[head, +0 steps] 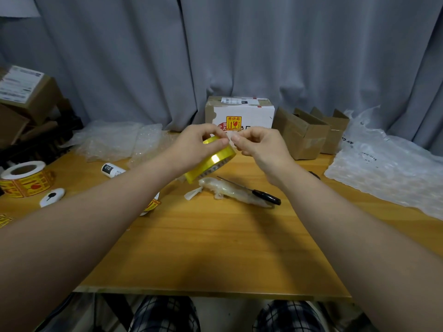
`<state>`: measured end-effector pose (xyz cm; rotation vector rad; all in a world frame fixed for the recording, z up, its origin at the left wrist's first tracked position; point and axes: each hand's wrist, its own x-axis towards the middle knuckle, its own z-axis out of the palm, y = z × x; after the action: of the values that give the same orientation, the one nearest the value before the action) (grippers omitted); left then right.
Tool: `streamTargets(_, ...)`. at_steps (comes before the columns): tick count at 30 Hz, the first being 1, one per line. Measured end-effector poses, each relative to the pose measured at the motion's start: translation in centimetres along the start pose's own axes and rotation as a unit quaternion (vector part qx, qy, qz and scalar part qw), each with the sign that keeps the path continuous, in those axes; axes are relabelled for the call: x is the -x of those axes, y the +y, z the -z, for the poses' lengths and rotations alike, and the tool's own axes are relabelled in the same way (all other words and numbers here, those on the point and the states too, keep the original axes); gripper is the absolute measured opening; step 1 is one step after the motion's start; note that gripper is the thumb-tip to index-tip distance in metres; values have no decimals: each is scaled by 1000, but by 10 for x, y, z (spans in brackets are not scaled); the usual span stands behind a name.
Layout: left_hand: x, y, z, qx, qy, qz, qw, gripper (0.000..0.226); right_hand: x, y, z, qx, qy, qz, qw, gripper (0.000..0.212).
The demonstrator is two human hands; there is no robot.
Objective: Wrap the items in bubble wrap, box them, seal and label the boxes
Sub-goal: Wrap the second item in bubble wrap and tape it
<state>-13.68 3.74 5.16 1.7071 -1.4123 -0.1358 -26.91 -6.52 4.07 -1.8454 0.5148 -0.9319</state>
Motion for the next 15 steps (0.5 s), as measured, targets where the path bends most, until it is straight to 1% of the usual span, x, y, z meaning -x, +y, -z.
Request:
streamTargets(3,3,-1,-3,-7,-4,-3,1000,14,1,-1,-1,36,23,11,999,8)
streamTargets(5,3,-2,-4,-9,-2,2,1000,14,2,-6,-2,73,37,27,996,6)
streamTargets(9,1,-3,2,-32,4,0,999,27,2,-22,-3,122,30,88,988,10)
streamTargets(11,-1,-3,4,-46,10,-12,999,27,-1,-24,-3,127,36,83,988,11)
streamTargets(12,-1,-3,4,-52,11,-16,998,25,-2,-23,-3,123,40,69,989,15)
streamTargets(13,-1,-4,3,-57,11,-16,998,23,-4,-21,-3,105,41,46,993,27)
streamTargets(15,2,-3,0,-57,17,-4,998,19,-5,-18,2,46,33,0,998,58)
